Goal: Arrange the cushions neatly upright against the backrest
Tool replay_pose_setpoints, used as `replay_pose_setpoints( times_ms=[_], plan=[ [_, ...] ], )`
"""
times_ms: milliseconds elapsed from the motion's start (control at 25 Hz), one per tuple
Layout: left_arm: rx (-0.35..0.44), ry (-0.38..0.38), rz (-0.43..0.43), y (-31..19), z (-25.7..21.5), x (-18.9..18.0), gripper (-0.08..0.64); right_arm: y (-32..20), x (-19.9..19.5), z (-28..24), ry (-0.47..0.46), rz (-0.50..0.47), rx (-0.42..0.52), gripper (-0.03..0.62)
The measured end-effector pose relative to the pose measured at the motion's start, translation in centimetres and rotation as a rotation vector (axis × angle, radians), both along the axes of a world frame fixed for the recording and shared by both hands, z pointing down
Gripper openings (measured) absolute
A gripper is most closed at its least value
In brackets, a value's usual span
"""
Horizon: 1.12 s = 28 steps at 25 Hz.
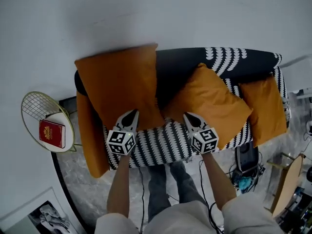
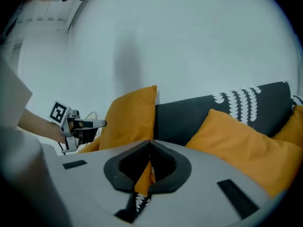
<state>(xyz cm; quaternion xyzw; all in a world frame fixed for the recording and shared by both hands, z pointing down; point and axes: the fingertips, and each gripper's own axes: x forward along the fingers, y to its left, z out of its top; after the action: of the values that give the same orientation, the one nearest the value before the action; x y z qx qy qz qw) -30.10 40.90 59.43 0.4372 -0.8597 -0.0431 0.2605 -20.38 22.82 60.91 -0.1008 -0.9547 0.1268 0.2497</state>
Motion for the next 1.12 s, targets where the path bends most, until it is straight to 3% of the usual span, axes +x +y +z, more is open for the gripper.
replay_pose_setpoints(
  times_ms=[320,640,920,1120],
  plan=[
    [0.003,0.017,0.197,-12.3,-1.1,5.0,0.037,-9.5,7.0,-1.2,-0.006,0.186,-0.025,0.029],
    [0.024,0.056,0.453,-24.7,-0.1,12.8,0.037,-18.6,17.5,0.0,0.020,0.437,-0.027,0.029],
    [0.031,0.083,0.634,-30.8,2.3,17.9,0.037,-21.6,23.2,1.8,0.040,0.600,-0.015,0.029],
    [0.015,0.087,0.685,-32.8,3.6,19.0,0.037,-22.8,24.0,3.3,0.055,0.637,-0.020,0.029]
  ],
)
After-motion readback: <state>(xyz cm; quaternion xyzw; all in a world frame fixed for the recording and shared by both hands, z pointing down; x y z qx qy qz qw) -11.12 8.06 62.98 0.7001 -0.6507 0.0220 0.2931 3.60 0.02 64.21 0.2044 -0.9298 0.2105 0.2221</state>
